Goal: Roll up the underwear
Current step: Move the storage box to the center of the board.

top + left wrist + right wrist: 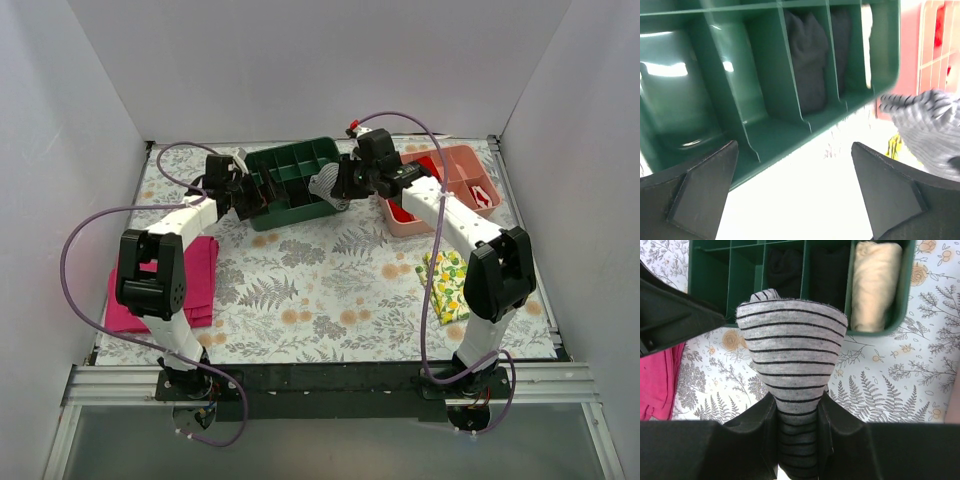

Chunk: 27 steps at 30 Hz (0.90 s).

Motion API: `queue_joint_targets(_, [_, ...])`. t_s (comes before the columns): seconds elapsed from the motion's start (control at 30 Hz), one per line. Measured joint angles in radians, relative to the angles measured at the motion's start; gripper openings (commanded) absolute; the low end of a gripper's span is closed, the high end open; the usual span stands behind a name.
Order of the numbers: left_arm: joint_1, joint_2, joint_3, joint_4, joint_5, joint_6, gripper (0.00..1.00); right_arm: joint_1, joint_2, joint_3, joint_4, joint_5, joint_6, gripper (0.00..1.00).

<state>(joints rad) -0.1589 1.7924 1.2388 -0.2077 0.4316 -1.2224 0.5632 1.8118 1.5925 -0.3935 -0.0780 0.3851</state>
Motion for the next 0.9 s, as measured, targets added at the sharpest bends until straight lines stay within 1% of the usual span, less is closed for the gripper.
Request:
queue_joint_targets(0.3, [-0.034, -0.073, -0.082, -0.040, 0.049, 0.004, 0.98, 0.000, -0.059, -0.030, 0.001, 0.019, -0.001, 0.01])
queue_joint_targets(0.43, [-0.046, -0.126, -0.108, -0.112, 0.053, -0.005, 0.98, 0.006, -0.061, -0.032, -0.002, 0.020, -0.006, 0.01])
queue_joint_targets(0.57, [-0.049, -0.189, -0.079, -0.186, 0.028, -0.012, 0.98, 0.024, -0.055, -0.022, -0.018, 0.031, -0.022, 0.01])
queue_joint_targets(0.73, [-0.013, -0.274, 0.003, -0.222, -0.011, -0.016, 0.98, 0.074, 0.001, 0.069, -0.050, 0.033, -0.048, 0.01])
queue_joint_targets(0.8, [0.016, -0.309, 0.018, -0.232, -0.036, -0.018, 0.98, 0.097, 0.048, 0.144, -0.069, 0.027, -0.066, 0.01])
queue_joint_targets(0.9, [0.072, -0.354, 0.018, -0.250, -0.065, -0.025, 0.98, 0.137, 0.151, 0.301, -0.104, 0.027, -0.097, 0.01])
